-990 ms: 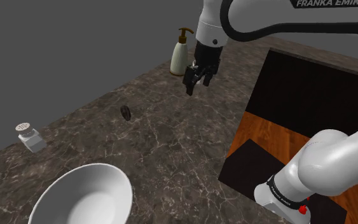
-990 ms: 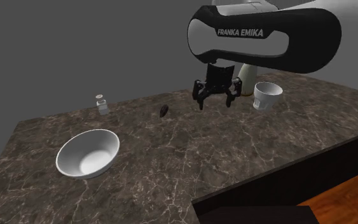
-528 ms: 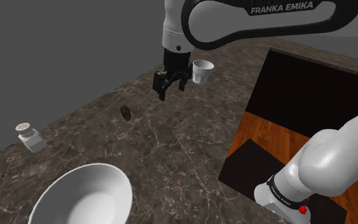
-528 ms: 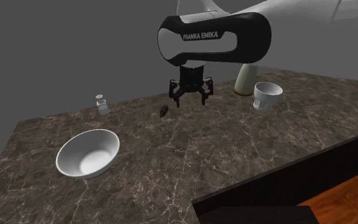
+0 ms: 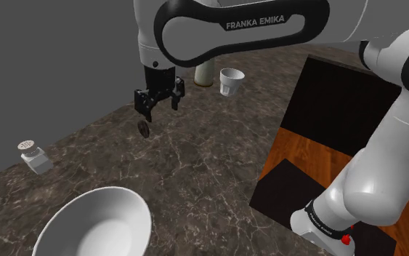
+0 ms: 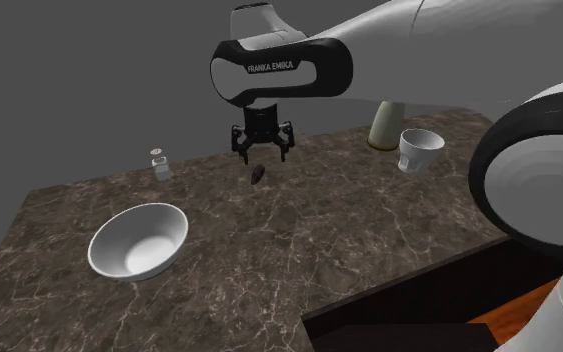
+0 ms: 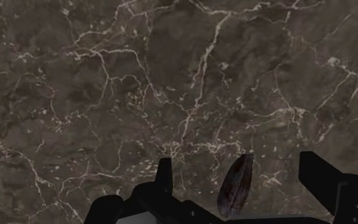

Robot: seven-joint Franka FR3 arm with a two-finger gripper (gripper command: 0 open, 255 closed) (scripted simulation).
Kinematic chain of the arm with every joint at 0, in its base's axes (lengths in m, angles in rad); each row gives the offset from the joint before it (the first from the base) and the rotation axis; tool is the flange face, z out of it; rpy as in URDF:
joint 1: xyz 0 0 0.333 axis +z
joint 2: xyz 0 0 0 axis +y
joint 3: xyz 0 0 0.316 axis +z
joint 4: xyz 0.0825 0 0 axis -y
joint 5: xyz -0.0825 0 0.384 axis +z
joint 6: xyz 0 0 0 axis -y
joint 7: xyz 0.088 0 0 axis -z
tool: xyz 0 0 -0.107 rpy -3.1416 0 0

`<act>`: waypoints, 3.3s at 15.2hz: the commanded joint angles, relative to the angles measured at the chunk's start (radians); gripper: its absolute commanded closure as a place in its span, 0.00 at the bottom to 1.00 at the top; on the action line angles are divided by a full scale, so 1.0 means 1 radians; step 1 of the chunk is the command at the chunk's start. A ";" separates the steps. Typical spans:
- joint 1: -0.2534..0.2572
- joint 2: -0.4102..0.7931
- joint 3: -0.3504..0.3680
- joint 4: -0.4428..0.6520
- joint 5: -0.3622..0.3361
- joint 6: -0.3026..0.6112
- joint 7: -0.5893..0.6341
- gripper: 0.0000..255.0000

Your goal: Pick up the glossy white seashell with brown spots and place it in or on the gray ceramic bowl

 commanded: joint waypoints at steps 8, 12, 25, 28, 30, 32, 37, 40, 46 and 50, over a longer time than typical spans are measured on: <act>0.076 0.187 0.001 0.141 -0.094 0.013 0.093 0.00; 0.074 0.192 -0.001 0.112 -0.098 0.045 0.096 0.00; 0.074 0.192 -0.001 0.113 -0.098 0.045 0.096 1.00; 0.074 0.192 -0.001 0.113 -0.098 0.045 0.096 1.00; 0.074 0.192 -0.001 0.113 -0.098 0.045 0.096 0.00; 0.098 0.271 -0.035 0.220 -0.116 0.005 0.212 0.00; 0.121 0.368 -0.084 0.332 -0.125 -0.020 0.350 0.00; 0.117 0.373 -0.086 0.298 -0.128 0.018 0.353 0.00; 0.115 0.378 -0.089 0.272 -0.132 0.049 0.356 0.00; 0.115 0.378 -0.089 0.272 -0.132 0.049 0.356 0.00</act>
